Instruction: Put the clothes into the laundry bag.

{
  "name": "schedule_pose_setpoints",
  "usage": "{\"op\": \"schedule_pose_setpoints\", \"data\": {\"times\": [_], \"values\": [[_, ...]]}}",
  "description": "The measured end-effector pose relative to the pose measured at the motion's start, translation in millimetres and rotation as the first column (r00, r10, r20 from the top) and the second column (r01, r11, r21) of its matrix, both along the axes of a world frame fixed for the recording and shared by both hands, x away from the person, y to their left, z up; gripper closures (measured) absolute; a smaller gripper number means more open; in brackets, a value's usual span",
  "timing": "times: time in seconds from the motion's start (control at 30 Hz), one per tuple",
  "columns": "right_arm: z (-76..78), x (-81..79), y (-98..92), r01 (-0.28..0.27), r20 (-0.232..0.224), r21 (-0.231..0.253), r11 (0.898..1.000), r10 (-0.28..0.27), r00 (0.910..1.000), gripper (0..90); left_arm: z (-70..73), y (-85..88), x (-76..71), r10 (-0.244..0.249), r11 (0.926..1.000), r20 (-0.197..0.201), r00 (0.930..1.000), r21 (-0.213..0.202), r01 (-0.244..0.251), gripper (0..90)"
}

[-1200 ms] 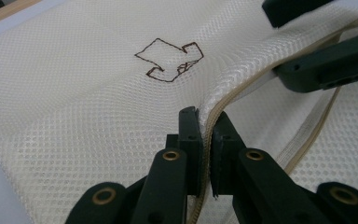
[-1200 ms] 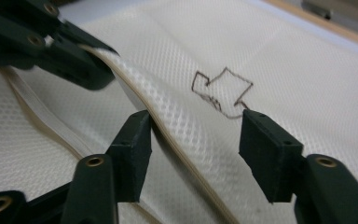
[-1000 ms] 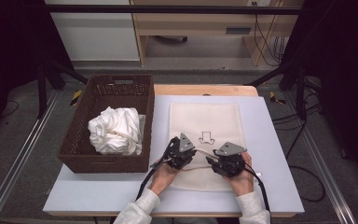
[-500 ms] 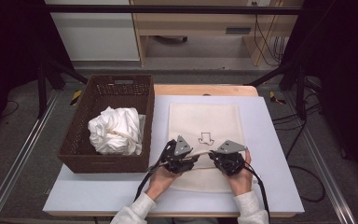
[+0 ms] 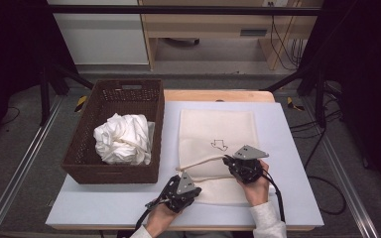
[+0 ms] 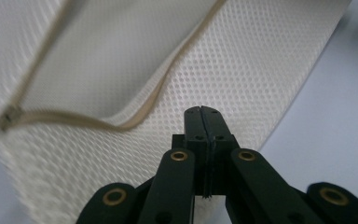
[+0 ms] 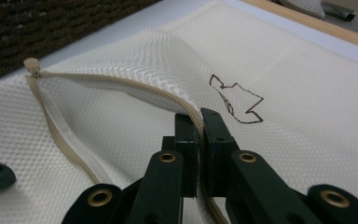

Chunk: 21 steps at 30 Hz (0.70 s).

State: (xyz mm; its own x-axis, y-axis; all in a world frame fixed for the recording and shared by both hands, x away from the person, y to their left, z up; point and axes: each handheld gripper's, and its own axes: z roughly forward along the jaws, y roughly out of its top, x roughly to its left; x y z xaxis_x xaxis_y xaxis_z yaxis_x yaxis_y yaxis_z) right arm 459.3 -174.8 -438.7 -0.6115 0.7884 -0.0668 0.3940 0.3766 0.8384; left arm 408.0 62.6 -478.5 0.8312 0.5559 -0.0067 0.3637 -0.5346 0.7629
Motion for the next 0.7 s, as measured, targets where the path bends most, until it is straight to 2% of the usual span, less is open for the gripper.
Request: {"op": "schedule_pose_setpoints", "data": {"times": [0.07,0.27,0.37,0.43,0.5,0.6,0.7], "values": [[5.6,-0.5,-0.2,0.005,0.007,0.02,1.0,-0.005,1.0,86.5,-6.7,0.1,-1.2,0.006,1.0,-0.005,1.0,-0.001,-0.006,89.0],[17.6,-0.4,2.3,0.018,0.065,0.036,0.999,-0.02,0.9977,86.4,-6.9,0.0,-2.8,0.013,0.9999,-0.002,0.9999,0.0,-0.013,89.0],[22.6,0.3,1.5,0.029,0.102,0.073,0.997,-0.037,0.9941,86.5,-7.5,0.1,-3.3,0.017,0.9999,0.001,0.9999,-0.005,-0.017,89.0],[24.8,1.5,-1.3,0.033,0.109,0.123,0.992,-0.047,0.993,86.5,-7.8,0.2,-4.1,0.02,0.9998,0.005,0.9998,-0.006,-0.02,89.0],[25.9,0.8,-2.9,0.046,0.117,0.14,0.989,-0.062,0.9912,86.5,-7.9,0.2,-5.1,0.021,0.9998,0.01,0.9997,-0.005,-0.021,89.0],[25.9,-1.7,-2.3,0.056,0.13,0.132,0.99,-0.073,0.9888,86.4,-7.1,0.0,-6.4,0.018,0.9998,0.014,0.9998,-0.011,-0.017,88.9],[22.7,-1.5,-0.6,0.053,0.108,0.124,0.991,-0.067,0.9919,86.3,-0.1,2.9,-9.3,0.008,0.9991,0.024,0.9997,-0.041,-0.007,84.1]]}}
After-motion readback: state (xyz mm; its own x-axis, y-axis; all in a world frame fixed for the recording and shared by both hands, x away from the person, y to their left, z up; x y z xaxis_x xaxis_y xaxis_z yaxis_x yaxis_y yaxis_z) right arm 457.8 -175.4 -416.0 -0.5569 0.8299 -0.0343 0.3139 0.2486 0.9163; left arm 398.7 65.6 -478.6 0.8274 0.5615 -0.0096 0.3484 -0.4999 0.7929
